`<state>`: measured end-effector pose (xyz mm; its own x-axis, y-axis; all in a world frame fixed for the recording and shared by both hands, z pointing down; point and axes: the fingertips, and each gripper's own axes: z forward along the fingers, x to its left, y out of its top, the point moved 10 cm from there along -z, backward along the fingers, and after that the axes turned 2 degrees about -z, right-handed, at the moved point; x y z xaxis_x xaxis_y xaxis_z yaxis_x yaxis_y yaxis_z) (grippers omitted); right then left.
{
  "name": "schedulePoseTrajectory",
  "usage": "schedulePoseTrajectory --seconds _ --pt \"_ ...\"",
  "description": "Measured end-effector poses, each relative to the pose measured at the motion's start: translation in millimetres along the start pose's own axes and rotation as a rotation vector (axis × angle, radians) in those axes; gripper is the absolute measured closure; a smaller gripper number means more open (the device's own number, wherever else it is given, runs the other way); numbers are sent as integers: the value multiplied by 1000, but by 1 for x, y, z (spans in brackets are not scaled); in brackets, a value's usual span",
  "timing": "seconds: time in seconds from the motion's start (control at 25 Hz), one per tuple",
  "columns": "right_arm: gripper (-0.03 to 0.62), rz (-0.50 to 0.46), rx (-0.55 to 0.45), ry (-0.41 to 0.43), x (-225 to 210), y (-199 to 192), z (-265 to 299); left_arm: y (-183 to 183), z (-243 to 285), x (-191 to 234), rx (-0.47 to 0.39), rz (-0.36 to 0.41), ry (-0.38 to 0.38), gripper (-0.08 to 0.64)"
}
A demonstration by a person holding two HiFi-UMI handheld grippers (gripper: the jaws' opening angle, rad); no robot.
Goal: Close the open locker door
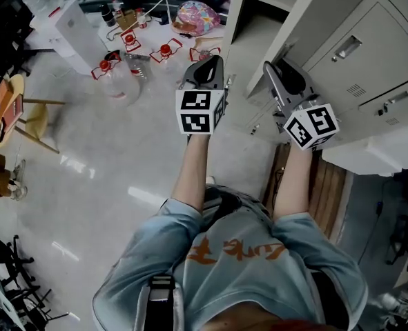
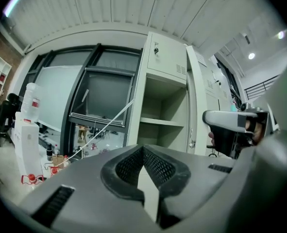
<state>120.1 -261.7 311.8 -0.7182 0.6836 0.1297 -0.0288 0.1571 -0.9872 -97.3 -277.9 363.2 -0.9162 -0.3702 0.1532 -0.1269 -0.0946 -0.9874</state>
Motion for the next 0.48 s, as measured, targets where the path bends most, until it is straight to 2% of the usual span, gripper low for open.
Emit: schedulePoseTrajectory --seconds 0.28,0.48 --pt "472 -1 -9 -24 1 -4 26 8 7 21 -24 29 18 541" --pt "472 -7 -7 -49 2 -5 33 9 9 17 -38 37 -8 541"
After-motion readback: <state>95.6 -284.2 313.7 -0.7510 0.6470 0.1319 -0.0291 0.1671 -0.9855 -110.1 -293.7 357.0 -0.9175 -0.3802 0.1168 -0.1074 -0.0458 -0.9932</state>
